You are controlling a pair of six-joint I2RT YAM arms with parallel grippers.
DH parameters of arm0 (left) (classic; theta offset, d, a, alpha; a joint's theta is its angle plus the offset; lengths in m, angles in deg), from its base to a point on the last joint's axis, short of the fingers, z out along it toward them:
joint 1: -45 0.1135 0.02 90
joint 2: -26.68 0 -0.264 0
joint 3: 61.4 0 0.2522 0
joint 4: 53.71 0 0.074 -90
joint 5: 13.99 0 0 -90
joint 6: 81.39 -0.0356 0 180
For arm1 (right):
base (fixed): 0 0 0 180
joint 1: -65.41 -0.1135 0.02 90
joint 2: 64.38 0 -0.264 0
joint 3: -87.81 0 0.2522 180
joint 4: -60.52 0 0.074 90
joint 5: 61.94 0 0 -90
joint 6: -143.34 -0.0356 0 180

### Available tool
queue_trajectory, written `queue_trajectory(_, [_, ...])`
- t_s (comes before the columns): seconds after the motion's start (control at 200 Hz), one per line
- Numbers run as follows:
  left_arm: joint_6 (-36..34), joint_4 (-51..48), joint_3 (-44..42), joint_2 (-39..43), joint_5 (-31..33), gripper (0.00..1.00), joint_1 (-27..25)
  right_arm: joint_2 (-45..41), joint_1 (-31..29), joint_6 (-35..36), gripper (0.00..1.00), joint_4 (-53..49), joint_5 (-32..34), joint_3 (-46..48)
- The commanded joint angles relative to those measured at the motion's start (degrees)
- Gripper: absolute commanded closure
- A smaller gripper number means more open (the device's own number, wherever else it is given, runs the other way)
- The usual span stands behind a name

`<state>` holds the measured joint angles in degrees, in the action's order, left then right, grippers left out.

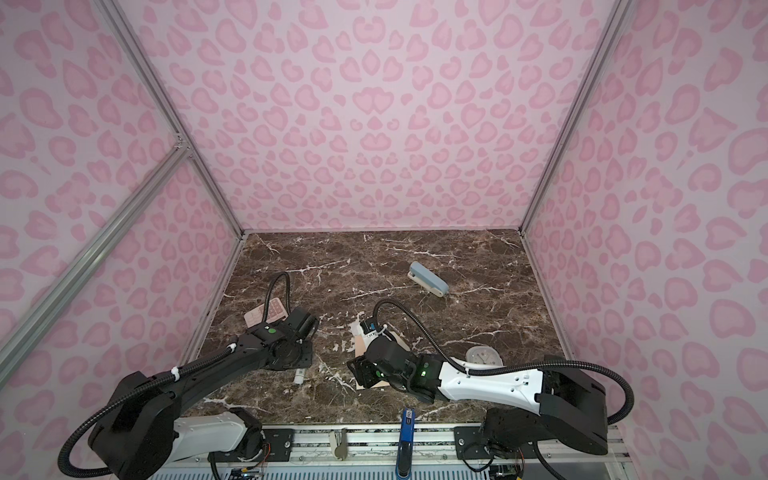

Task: Place the letter into the envelope and seal it
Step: 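Grasp the white glue stick upright with the left gripper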

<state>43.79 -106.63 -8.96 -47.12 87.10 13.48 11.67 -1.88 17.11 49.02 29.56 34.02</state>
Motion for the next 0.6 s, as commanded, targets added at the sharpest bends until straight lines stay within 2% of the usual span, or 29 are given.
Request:
queue_trajectory(0.0, [-2.76, 1.28, 0.41, -1.37, -3.27, 0.54, 0.66, -0.26, -0.13, 0.40, 0.43, 1.03, 1.83, 0.79])
queue_trajectory(0.265, [-4.28, 1.75, 0.74, -4.12, -7.21, 0.55, 1.36, -0.11, -0.18, 0.28, 0.43, 1.17, 2.01, 1.26])
queue_trajectory(0.39, [-5.07, 1.91, 1.09, -5.64, -8.73, 0.60, 1.73, 0.21, -0.13, 0.21, 0.43, 1.41, 2.09, 1.22])
queue_trajectory(0.595, [-6.41, 0.77, 2.34, -7.74, -9.78, 0.63, 2.08, 0.33, -0.14, 0.07, 0.43, 2.65, 2.06, 1.90])
